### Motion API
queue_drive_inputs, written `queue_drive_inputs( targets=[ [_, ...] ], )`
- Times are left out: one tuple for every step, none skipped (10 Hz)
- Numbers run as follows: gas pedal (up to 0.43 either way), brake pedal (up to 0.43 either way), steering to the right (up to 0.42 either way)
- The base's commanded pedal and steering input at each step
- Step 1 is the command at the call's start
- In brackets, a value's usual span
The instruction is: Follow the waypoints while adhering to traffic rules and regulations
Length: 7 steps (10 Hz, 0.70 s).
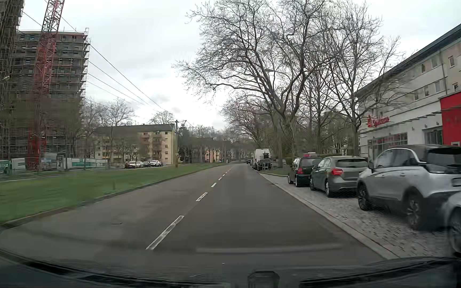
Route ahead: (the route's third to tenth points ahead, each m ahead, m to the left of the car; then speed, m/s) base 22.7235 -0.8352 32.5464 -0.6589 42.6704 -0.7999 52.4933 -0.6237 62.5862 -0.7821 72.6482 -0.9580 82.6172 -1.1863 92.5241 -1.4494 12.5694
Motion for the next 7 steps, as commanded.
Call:
queue_drive_inputs(
  targets=[
    [0.130, 0.000, 0.001],
    [0.130, 0.000, 0.001],
    [0.130, 0.000, 0.001],
    [0.130, 0.000, 0.001],
    [0.130, 0.000, 0.001],
    [0.130, 0.000, 0.001],
    [0.130, 0.000, 0.001]
  ],
)
